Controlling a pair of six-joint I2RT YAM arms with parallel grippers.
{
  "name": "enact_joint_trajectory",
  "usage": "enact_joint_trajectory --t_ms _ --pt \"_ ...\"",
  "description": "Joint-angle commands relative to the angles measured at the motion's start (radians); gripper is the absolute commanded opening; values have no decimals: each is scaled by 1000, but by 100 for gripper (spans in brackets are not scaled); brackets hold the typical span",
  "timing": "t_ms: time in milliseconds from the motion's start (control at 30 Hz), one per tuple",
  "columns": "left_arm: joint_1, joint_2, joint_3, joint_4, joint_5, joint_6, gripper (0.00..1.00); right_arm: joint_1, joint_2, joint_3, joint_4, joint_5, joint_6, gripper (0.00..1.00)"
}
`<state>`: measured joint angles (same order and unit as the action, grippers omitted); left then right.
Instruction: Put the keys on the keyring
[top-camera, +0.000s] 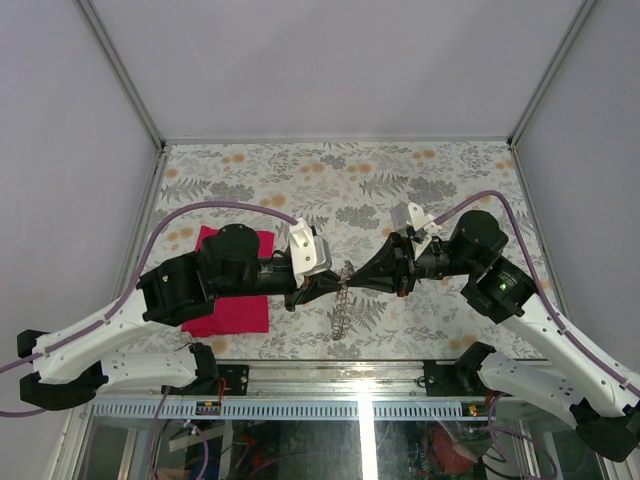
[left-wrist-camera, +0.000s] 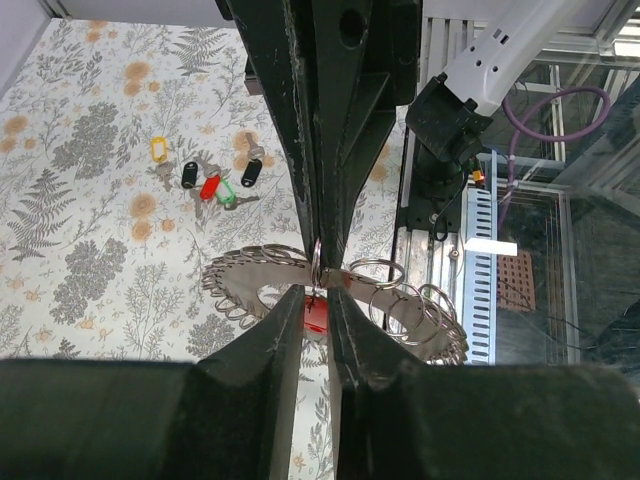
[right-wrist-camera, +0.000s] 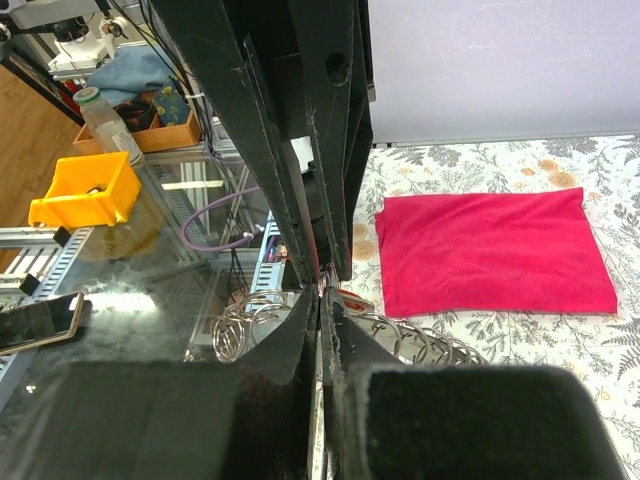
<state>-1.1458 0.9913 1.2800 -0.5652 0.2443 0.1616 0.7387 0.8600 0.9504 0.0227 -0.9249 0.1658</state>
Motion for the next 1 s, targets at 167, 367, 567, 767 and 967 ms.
enact_joint_trajectory --t_ms 167,367,567,767,967 --pt "-6 -25 -9 73 13 0 1 7 -26 35 93 4 19 0" --pt "-6 -28 -11 82 7 0 0 6 -30 35 108 4 31 0" --pt "-6 -40 -33 119 -4 -16 0 7 -54 10 195 27 87 0" --pt "-6 -51 -67 175 5 -43 0 6 -73 -33 341 61 169 0" --pt "-5 -48 -91 224 25 -66 0 7 -91 -74 467 111 239 0"
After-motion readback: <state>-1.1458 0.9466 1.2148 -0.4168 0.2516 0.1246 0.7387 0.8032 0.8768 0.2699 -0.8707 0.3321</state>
